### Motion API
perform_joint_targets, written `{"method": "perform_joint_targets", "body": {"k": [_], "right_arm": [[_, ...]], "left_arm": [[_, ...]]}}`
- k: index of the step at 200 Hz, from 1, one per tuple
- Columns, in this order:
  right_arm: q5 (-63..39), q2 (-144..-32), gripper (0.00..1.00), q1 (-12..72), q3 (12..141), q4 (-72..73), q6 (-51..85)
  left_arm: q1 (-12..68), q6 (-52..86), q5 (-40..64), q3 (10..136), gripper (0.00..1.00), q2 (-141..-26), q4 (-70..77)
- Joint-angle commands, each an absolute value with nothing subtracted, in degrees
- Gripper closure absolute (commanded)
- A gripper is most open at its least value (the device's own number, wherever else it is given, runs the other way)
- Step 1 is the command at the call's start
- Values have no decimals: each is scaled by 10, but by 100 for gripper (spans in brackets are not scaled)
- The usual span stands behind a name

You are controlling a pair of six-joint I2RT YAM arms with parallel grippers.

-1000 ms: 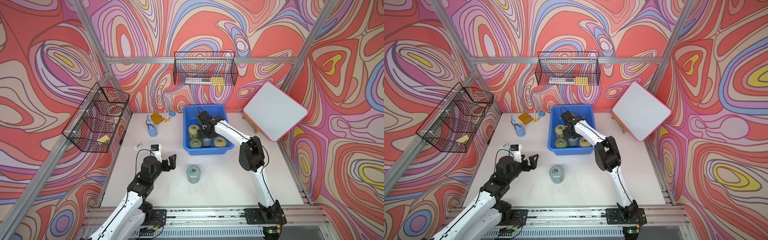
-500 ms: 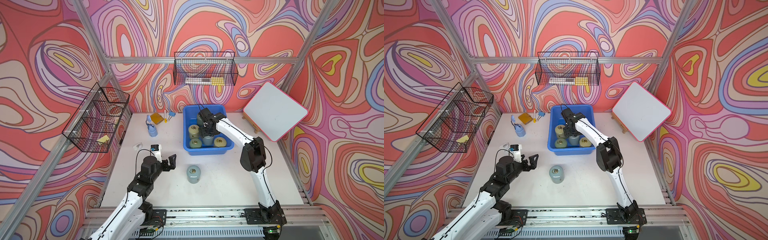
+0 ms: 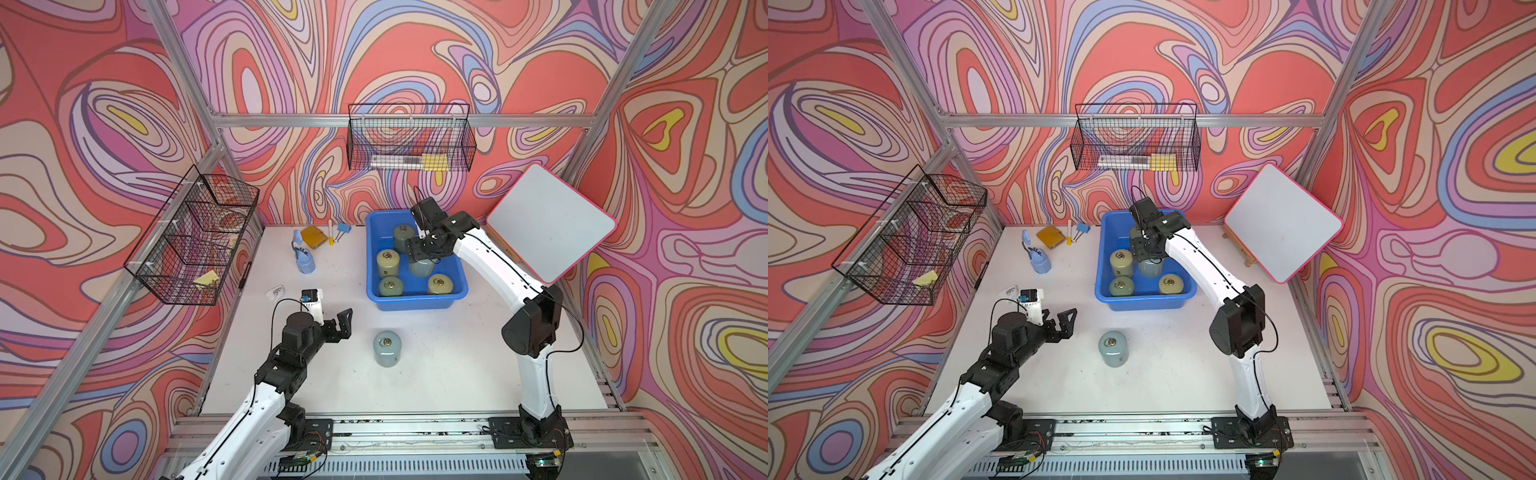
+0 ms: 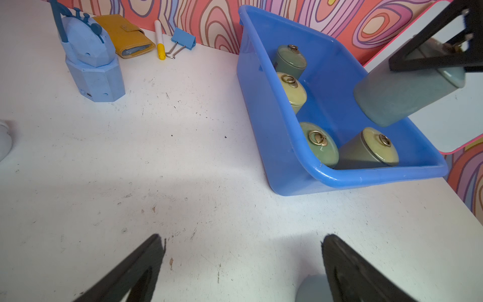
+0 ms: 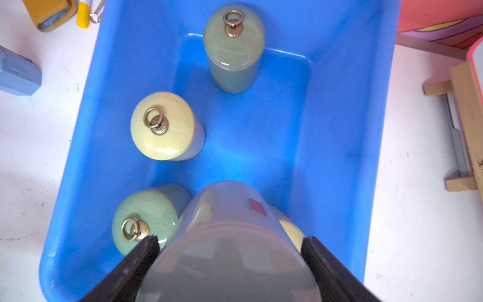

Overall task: Take the tea canister out of the basket
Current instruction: Pick up the tea canister from the basket, then place the tea canister at the center of the board.

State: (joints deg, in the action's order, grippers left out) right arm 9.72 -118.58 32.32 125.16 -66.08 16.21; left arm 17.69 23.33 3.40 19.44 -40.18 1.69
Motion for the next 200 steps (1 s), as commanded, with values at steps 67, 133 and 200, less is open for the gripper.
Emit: {"method": "perform_joint_targets", "body": {"k": [67, 133, 200], "right_arm": [[104, -1036, 35, 360, 1134, -663, 196], [136, -917, 35, 455, 967, -638, 265], [145, -860, 35, 519, 832, -598, 336]], "left_arm": [[178, 227, 30, 204, 1, -384, 11], [178, 227, 32, 205, 1, -390, 14], [178, 222, 26, 202, 1, -384, 12]]}}
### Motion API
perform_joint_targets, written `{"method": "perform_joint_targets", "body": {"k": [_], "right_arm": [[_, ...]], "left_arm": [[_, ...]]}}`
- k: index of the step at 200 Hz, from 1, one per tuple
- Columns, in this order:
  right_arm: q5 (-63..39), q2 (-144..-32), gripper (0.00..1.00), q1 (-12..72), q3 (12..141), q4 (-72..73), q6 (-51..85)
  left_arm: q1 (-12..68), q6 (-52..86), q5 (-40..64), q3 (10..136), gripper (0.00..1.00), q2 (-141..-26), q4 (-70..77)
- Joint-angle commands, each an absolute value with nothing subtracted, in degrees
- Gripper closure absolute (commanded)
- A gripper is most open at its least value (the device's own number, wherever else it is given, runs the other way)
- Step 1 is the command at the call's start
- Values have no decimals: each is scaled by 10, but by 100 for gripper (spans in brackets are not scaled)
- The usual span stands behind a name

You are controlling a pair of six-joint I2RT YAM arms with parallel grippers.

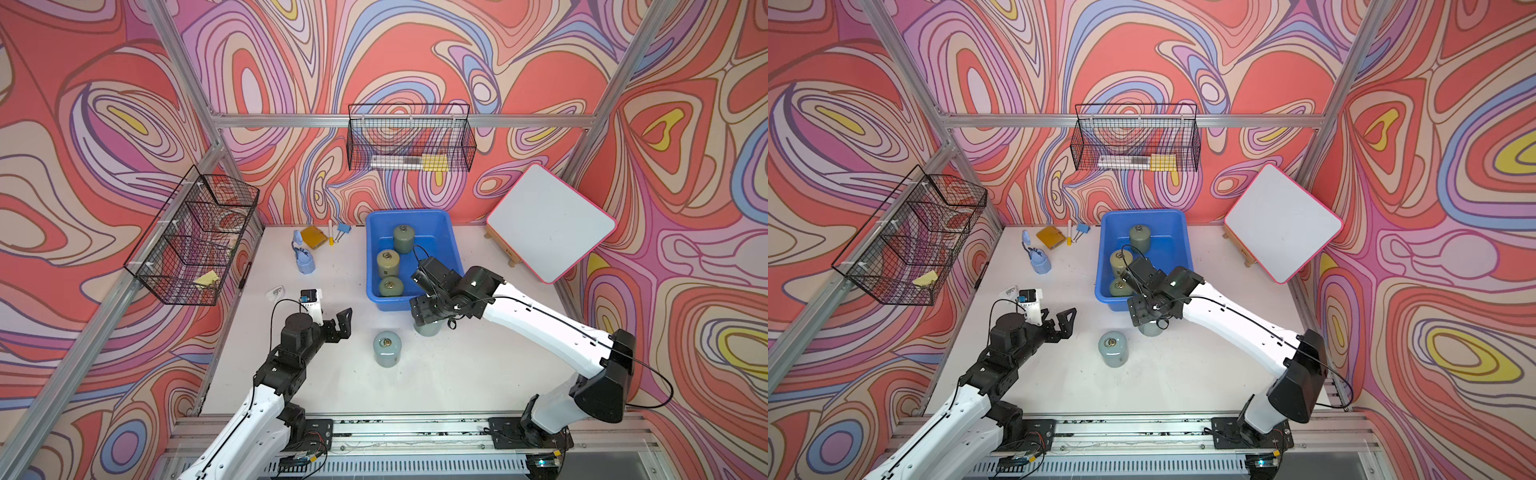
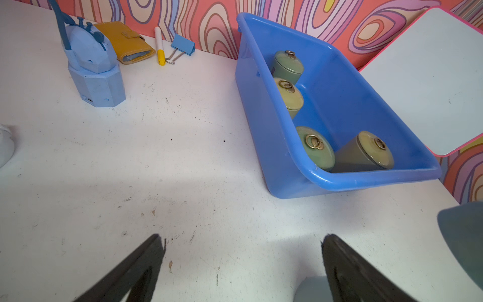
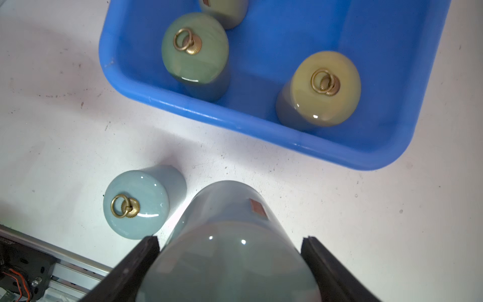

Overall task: Take the tea canister out of the basket
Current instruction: Place the tea canister at the center of the board.

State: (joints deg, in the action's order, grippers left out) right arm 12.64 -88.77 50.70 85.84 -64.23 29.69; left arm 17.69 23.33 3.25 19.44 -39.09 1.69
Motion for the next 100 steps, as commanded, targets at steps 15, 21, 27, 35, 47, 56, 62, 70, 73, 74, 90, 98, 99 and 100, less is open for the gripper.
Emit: {"method": "perform_joint_targets", "body": {"k": [15, 21, 27, 35, 47, 56, 62, 70, 73, 74, 90, 98, 99, 100], "right_arm": [[145, -858, 35, 528, 810, -589, 346], [144, -857, 35, 529, 802, -585, 349], [142, -858, 35, 532, 793, -578, 353], [139, -857, 35, 535, 783, -568, 357], [136, -858, 35, 540, 765, -552, 364], [136, -860, 35, 542, 752, -539, 368], [137, -861, 35, 543, 745, -531, 371], [137, -864, 34, 543, 736, -521, 375], [137, -865, 35, 544, 733, -518, 377], [138, -866, 35, 544, 732, -517, 378], [142, -875, 35, 546, 718, -498, 385], [145, -880, 34, 546, 713, -490, 388], [144, -880, 35, 546, 712, -490, 389], [145, -880, 34, 546, 712, -489, 390]], "left_arm": [[178, 223, 26, 203, 1, -383, 13], [178, 223, 26, 202, 1, -383, 12], [178, 223, 26, 202, 1, -383, 14], [178, 223, 27, 202, 1, -384, 13], [178, 223, 27, 202, 1, -384, 13], [178, 223, 26, 202, 1, -384, 13], [178, 223, 27, 202, 1, -384, 13], [178, 223, 27, 202, 1, -384, 13], [178, 223, 26, 202, 1, -384, 14], [178, 223, 27, 202, 1, -384, 14], [178, 224, 29, 203, 1, -384, 14], [178, 224, 28, 202, 1, -385, 14], [178, 224, 28, 202, 1, -384, 14], [178, 224, 28, 202, 1, -384, 14]]}}
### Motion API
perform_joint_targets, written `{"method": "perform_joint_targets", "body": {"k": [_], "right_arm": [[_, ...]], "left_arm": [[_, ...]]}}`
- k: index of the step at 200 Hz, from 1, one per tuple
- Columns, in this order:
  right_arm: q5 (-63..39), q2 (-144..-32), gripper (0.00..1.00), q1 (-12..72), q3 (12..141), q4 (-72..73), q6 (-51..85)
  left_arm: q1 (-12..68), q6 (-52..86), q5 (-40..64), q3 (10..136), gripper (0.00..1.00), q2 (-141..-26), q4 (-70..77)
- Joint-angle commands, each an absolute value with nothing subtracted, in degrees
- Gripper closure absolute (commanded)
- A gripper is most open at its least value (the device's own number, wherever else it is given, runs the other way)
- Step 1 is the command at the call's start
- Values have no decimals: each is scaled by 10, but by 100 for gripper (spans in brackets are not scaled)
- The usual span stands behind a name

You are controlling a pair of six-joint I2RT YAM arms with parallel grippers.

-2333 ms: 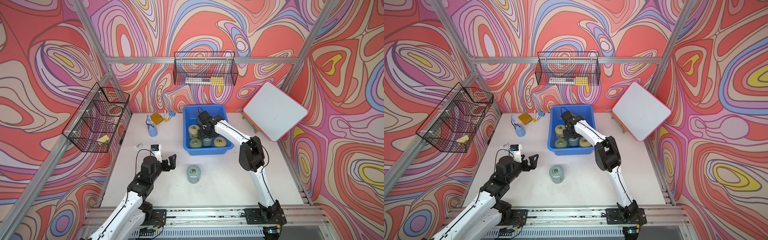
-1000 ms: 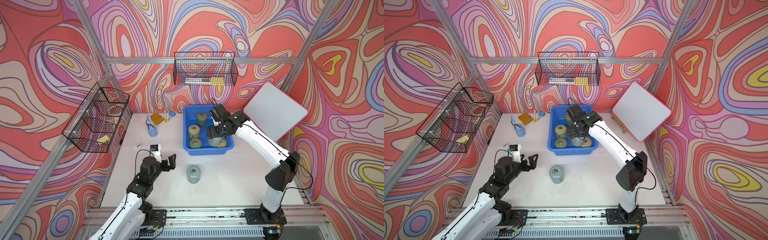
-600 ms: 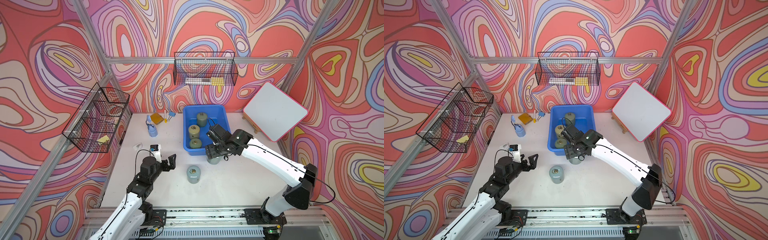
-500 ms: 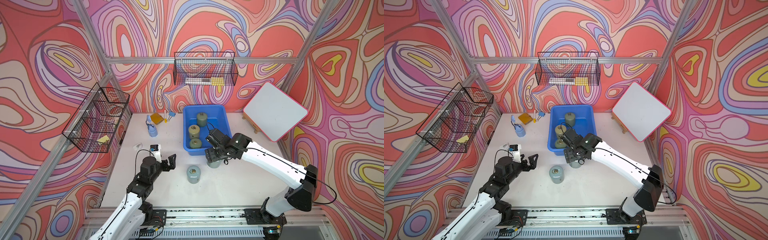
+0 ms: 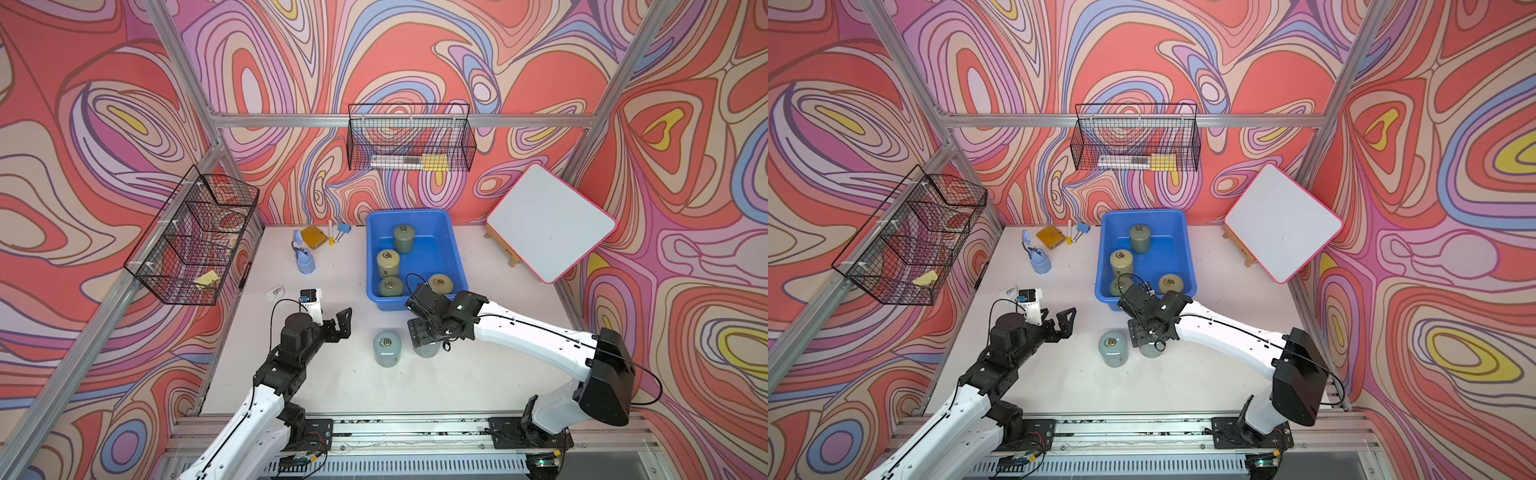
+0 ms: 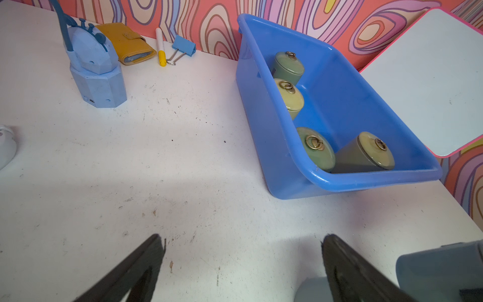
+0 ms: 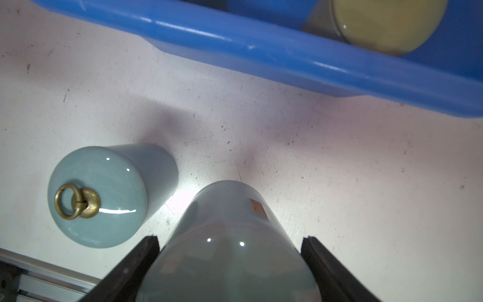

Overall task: Take the tea canister out of the basket
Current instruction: Place the tea canister at the center of the board.

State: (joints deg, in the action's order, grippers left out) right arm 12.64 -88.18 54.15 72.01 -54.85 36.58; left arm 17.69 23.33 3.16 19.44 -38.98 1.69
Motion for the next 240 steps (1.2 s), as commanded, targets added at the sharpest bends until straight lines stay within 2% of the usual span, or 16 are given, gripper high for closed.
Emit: {"method": "perform_joint_targets", "body": {"k": [1, 166, 199, 240], "right_arm": [[145, -881, 35, 547, 711, -487, 390], [150, -958, 32, 549, 670, -432, 427], [150, -960, 28, 549, 664, -430, 431], [130, -964, 14, 549, 674, -442, 433]], "left_arm": [[178, 224, 28, 202, 1, -384, 13], [178, 226, 31, 203, 1, -397, 20], [178, 226, 32, 204, 1, -395, 19], [178, 226, 32, 203, 1, -393, 17]]}}
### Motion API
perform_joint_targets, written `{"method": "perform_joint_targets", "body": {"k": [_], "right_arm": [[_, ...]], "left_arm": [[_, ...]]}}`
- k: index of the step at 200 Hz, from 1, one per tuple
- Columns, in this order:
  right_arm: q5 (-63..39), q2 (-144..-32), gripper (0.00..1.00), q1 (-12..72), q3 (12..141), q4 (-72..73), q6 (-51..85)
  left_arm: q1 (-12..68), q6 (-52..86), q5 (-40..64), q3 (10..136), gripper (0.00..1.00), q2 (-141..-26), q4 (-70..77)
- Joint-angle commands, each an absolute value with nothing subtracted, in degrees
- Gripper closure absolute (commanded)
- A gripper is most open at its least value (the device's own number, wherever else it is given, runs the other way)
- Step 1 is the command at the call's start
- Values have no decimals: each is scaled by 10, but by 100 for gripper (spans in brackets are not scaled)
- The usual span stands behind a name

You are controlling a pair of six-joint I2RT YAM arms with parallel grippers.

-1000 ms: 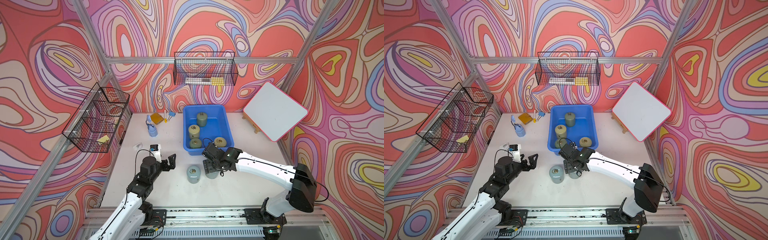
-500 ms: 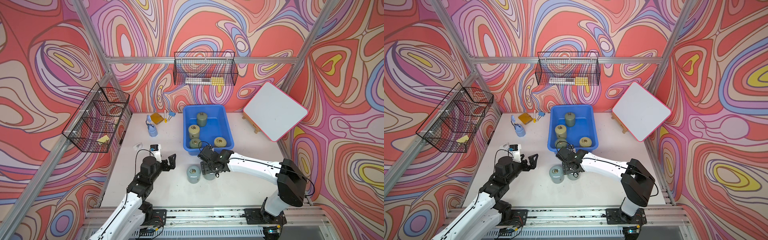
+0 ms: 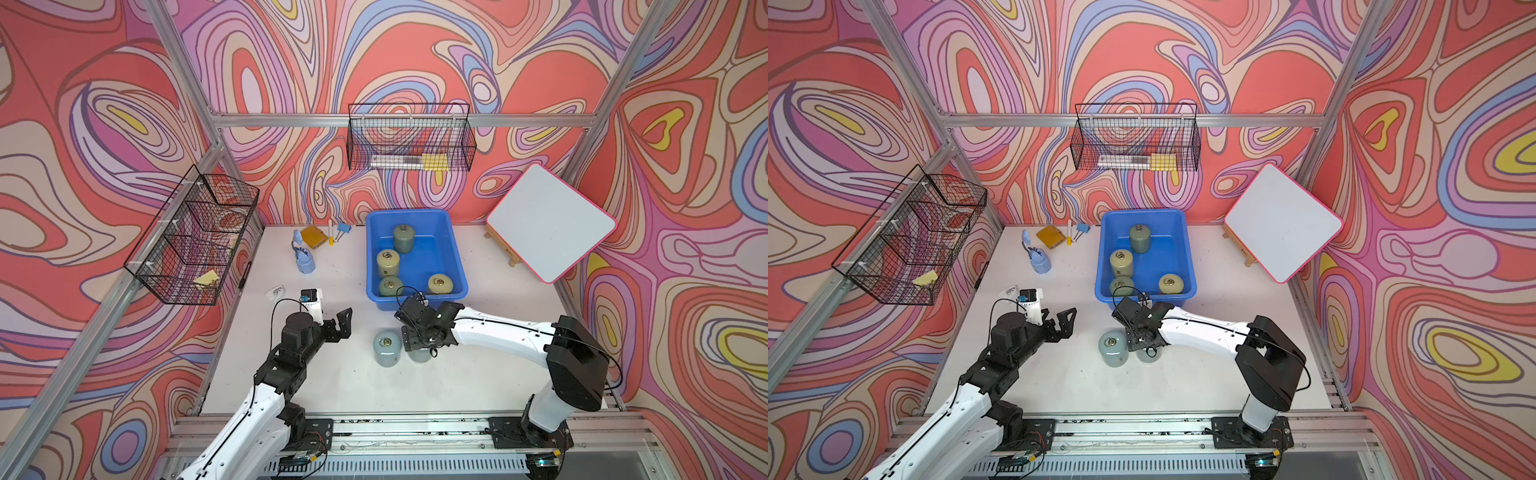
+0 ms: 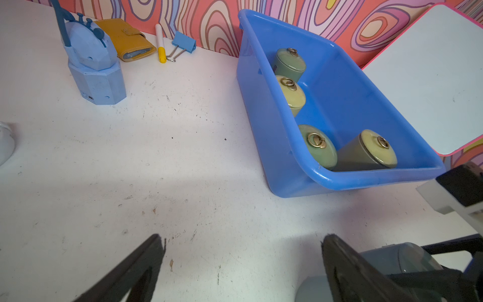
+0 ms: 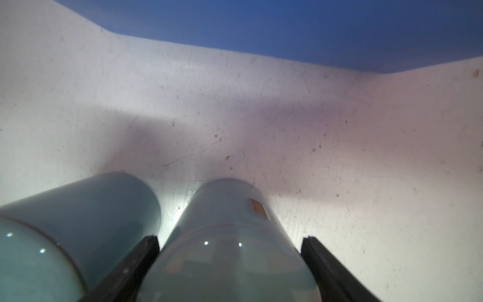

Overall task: Take the tea canister out of the basket
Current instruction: Place the tea canister at the center of the board.

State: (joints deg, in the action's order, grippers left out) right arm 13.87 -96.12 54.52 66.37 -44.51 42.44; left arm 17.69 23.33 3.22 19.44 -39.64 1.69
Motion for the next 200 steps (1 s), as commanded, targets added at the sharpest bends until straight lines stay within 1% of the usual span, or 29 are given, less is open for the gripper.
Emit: {"method": "perform_joint_targets", "body": {"k": [1, 47, 116, 142, 167, 200], "right_arm": [[130, -964, 14, 549, 675, -442, 433], [127, -943, 4, 549, 696, -469, 434], [134, -897, 4, 550, 747, -530, 403], [185, -883, 3, 549, 790, -578, 368], [231, -891, 2, 543, 851, -640, 335], [245, -901, 2, 514, 902, -676, 301]], "left_arm": [[178, 226, 31, 204, 1, -393, 17], [178, 226, 33, 204, 1, -393, 17], [178, 225, 34, 204, 1, -392, 16], [178, 223, 40, 204, 1, -392, 18], [178, 219, 51, 202, 1, -389, 23], [178, 215, 88, 184, 1, -368, 59]]}}
